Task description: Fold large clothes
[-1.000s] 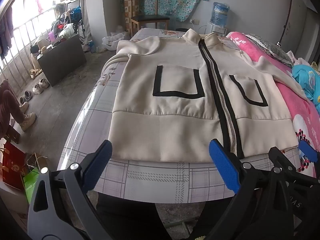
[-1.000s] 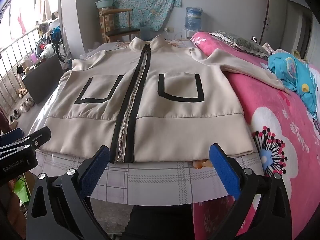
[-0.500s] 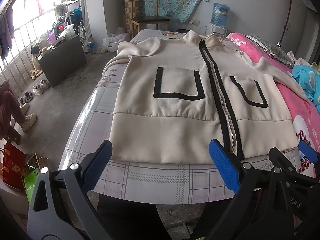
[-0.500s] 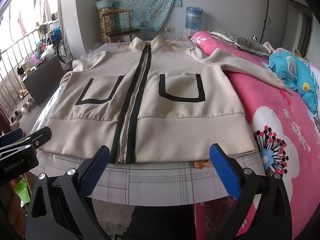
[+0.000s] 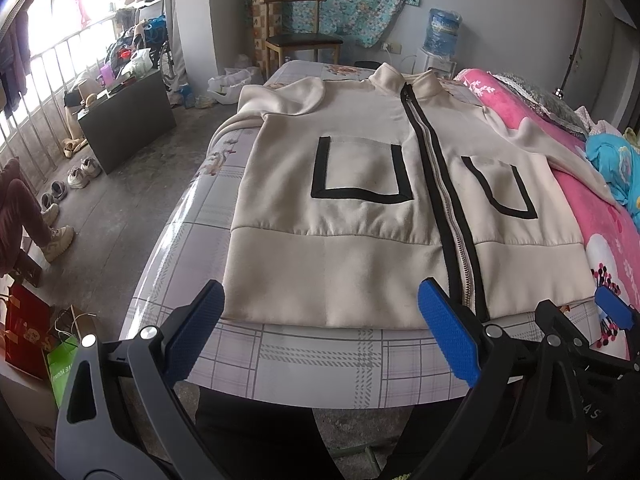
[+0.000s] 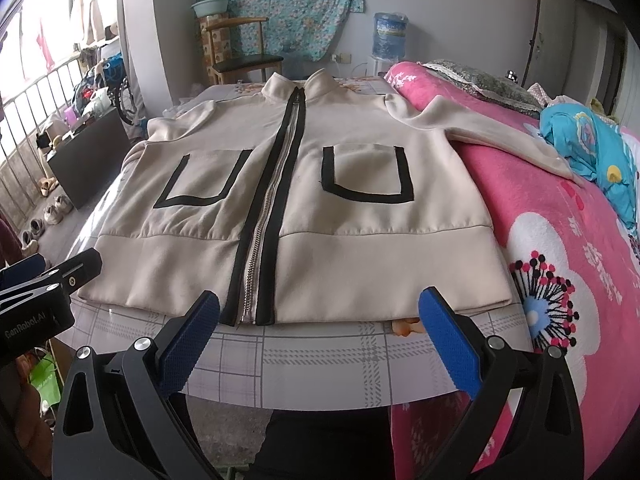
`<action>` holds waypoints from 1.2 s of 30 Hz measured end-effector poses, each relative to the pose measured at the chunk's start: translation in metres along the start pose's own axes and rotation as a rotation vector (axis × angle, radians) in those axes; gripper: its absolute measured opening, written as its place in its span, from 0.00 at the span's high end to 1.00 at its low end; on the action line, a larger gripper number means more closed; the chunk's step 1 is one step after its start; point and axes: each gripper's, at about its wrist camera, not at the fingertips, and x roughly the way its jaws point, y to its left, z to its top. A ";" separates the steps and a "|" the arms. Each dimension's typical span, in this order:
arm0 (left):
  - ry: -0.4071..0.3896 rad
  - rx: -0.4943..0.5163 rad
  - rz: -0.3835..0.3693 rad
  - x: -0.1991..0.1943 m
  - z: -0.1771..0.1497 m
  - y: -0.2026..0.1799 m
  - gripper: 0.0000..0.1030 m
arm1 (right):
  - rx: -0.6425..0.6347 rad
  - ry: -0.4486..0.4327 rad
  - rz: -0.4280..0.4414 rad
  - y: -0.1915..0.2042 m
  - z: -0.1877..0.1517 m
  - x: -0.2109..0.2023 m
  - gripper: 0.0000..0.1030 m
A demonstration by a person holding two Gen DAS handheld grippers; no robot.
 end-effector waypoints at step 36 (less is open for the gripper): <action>-0.051 0.006 -0.249 0.055 -0.010 0.047 0.09 | 0.025 0.045 -0.031 -0.054 0.010 0.043 0.06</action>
